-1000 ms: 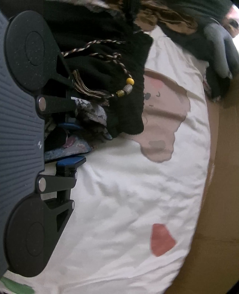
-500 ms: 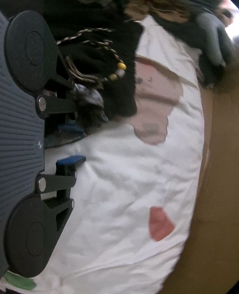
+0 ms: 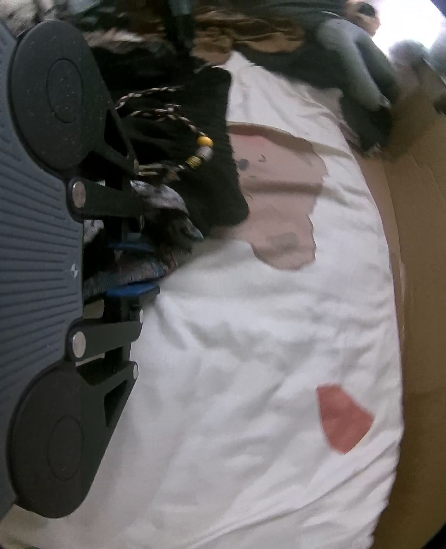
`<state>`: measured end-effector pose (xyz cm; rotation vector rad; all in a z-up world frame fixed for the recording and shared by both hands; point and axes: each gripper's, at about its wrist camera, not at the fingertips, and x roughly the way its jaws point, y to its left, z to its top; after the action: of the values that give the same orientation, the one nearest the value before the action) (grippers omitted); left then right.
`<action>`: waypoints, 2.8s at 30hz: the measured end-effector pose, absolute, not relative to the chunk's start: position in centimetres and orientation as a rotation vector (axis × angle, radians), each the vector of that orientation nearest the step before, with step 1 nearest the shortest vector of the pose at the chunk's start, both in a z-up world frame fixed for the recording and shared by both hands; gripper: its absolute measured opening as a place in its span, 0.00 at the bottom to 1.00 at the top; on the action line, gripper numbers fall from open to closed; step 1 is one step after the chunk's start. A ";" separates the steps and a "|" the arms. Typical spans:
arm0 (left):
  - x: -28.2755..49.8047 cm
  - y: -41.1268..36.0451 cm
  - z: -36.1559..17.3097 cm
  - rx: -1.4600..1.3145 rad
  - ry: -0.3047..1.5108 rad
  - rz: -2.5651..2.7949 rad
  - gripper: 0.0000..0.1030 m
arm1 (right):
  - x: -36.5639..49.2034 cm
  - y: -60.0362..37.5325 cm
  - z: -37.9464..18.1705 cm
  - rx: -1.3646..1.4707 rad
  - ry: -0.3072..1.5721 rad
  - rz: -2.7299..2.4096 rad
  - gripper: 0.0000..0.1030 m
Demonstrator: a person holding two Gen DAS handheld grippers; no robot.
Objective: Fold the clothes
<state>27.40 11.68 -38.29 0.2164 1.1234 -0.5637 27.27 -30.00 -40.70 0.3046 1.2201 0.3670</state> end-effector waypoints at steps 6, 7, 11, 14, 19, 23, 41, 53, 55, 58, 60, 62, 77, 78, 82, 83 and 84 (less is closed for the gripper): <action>27.4 11.7 -38.3 0.221 1.123 -0.569 0.07 | 27.8 -29.9 -41.6 0.342 1.234 0.362 0.20; 27.4 11.7 -38.3 0.221 1.122 -0.569 0.07 | 27.7 -29.8 -41.6 0.335 1.234 0.359 0.16; 27.3 11.7 -38.1 0.228 1.112 -0.573 0.06 | 28.0 -29.3 -41.3 0.290 1.238 0.364 0.02; 27.3 11.7 -37.6 0.228 1.099 -0.576 0.04 | 27.7 -28.8 -40.4 0.209 1.208 0.354 0.01; 27.2 11.2 -36.2 0.255 1.041 -0.590 0.04 | 26.9 -29.2 -38.4 0.148 1.133 0.315 0.01; 27.4 10.6 -34.8 0.258 0.992 -0.602 0.04 | 26.1 -29.4 -36.5 0.080 1.070 0.293 0.01; 29.3 4.2 -30.4 0.276 0.789 -0.687 0.04 | 26.3 -33.5 -30.9 -0.006 0.876 0.086 0.01; 33.9 1.1 -30.4 0.321 0.736 -0.652 0.04 | 31.1 -33.9 -30.3 -0.041 0.783 0.046 0.01; 34.4 1.0 -30.7 0.335 0.740 -0.643 0.04 | 31.9 -33.5 -30.5 -0.069 0.773 0.049 0.01; 35.3 0.9 -31.1 0.354 0.746 -0.625 0.04 | 33.0 -33.1 -31.0 -0.086 0.769 0.052 0.01; 35.9 0.7 -31.3 0.369 0.745 -0.620 0.04 | 33.9 -32.8 -31.2 -0.093 0.768 0.049 0.01; 36.4 0.6 -31.4 0.376 0.742 -0.609 0.04 | 34.6 -32.3 -31.2 -0.116 0.759 0.052 0.01; 42.3 -0.8 -33.1 0.434 0.762 -0.507 0.04 | 42.0 -28.8 -32.1 -0.203 0.744 0.053 0.01; 42.6 -0.9 -33.3 0.433 0.767 -0.507 0.04 | 42.4 -28.7 -32.2 -0.206 0.747 0.047 0.01; 43.3 -1.5 -34.2 0.441 0.780 -0.502 0.04 | 43.5 -28.5 -33.3 -0.227 0.759 0.030 0.01; 43.4 -1.5 -34.5 0.440 0.784 -0.498 0.04 | 43.7 -28.5 -33.6 -0.235 0.760 0.028 0.01; 43.6 -1.6 -34.8 0.439 0.788 -0.494 0.04 | 43.9 -28.5 -33.9 -0.242 0.761 0.026 0.01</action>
<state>43.61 -1.64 -34.79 0.4395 0.7880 -0.4940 43.90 -28.49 -33.87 -0.2421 0.7613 0.0264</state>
